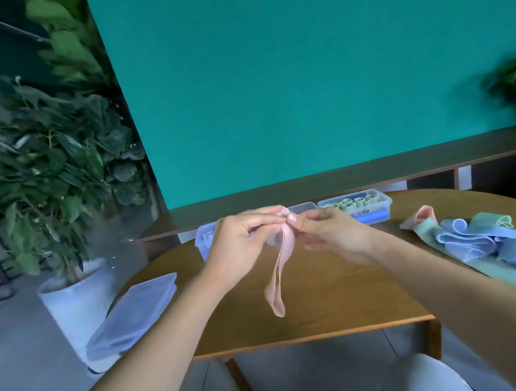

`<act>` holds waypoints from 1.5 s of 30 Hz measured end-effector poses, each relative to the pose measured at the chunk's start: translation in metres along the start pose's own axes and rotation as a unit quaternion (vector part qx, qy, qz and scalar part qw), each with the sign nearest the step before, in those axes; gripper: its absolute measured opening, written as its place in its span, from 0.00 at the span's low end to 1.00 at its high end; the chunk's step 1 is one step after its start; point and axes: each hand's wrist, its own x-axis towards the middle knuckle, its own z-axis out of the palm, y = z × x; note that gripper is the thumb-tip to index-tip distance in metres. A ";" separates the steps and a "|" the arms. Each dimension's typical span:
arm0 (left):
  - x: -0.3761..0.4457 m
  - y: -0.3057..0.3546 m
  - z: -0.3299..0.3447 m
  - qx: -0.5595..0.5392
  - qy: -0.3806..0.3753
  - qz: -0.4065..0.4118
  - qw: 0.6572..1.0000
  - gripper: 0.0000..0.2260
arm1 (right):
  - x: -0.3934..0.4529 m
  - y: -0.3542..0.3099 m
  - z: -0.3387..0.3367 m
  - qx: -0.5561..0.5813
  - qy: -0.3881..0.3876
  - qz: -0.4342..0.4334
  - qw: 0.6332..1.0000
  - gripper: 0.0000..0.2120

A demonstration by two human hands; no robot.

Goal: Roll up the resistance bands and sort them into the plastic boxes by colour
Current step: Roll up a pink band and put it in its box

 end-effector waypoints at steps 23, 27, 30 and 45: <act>-0.026 -0.027 0.017 -0.325 0.147 -0.335 0.872 0.15 | -0.009 0.013 0.044 0.044 -0.013 -0.022 0.999 0.18; -0.016 -0.031 0.019 -0.372 0.186 -0.320 0.851 0.18 | -0.009 0.028 0.042 -0.007 -0.005 0.004 1.000 0.21; -0.009 -0.043 0.022 -0.354 0.175 -0.289 0.872 0.19 | -0.013 0.040 0.043 -0.037 -0.027 0.032 0.998 0.21; 0.011 -0.118 0.040 -0.205 0.128 -0.284 0.928 0.16 | 0.005 0.123 0.058 -0.118 0.041 0.120 0.985 0.09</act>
